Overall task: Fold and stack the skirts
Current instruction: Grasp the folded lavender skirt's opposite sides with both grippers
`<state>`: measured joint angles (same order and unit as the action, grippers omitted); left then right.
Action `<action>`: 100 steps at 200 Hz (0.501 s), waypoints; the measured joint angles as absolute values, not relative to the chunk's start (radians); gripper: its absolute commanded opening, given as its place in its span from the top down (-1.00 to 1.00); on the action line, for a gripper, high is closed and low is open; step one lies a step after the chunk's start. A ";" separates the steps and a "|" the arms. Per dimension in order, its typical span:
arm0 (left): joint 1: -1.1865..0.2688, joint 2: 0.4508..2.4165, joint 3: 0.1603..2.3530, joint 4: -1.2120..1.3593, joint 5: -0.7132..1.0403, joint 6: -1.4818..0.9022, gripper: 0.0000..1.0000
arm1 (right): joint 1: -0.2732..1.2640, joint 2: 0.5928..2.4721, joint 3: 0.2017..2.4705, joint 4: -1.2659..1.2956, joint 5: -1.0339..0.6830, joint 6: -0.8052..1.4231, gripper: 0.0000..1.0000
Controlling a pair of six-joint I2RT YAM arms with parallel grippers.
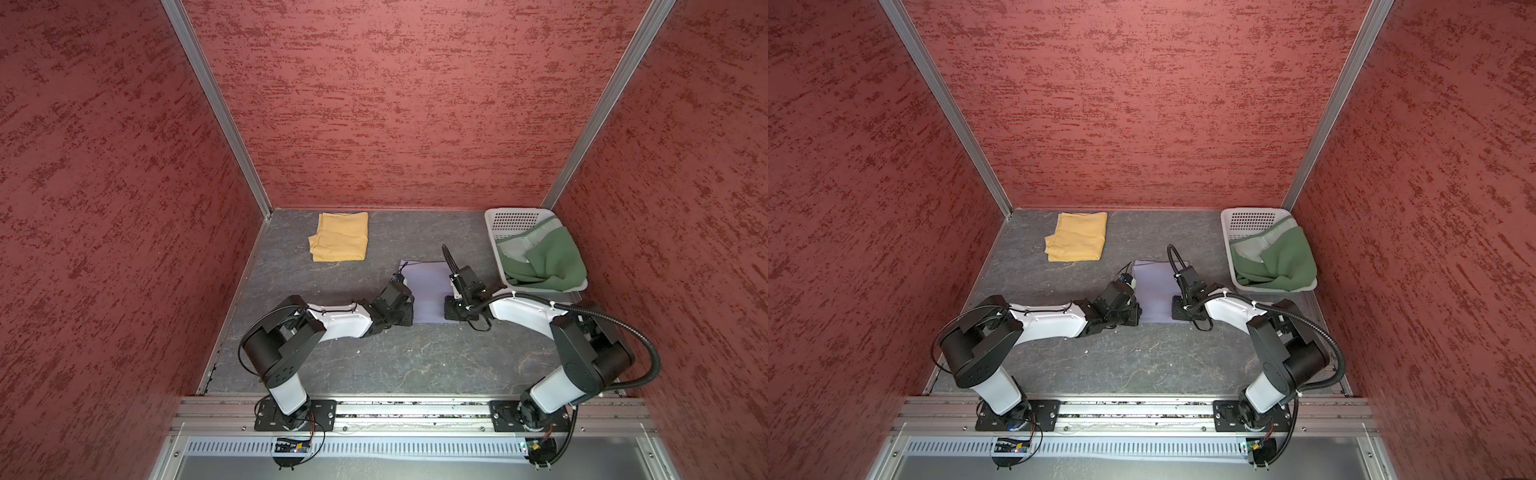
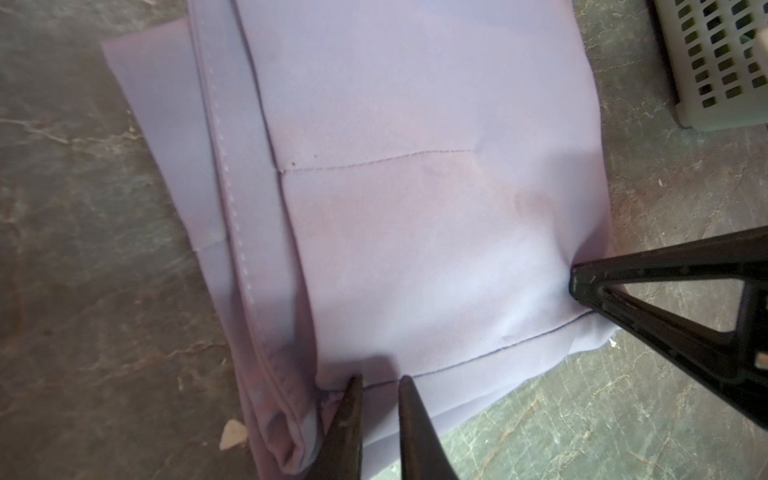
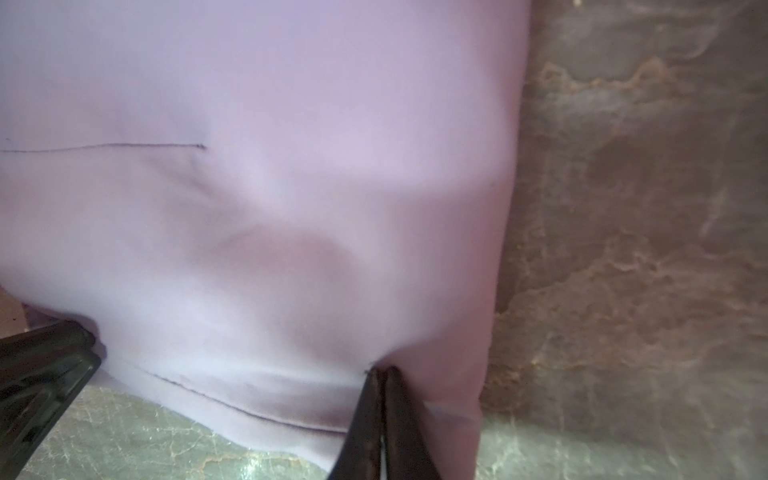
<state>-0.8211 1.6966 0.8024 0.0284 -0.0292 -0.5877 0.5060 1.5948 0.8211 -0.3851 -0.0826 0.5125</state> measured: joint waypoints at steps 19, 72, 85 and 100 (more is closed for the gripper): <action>-0.821 1.694 0.789 0.047 -0.028 -0.593 0.54 | 0.506 1.591 0.822 -0.385 -0.081 0.507 0.55; -0.794 1.585 0.723 0.058 -0.027 -0.593 -0.81 | 0.506 1.556 0.860 -0.430 -0.062 0.477 0.03; -0.769 1.555 0.716 0.053 -0.019 -0.593 -0.99 | 0.506 1.551 0.879 -0.442 -0.059 0.473 -0.10; -0.729 1.525 0.714 0.055 -0.002 -0.590 -0.99 | 0.506 1.547 0.900 -0.447 -0.057 0.467 -0.20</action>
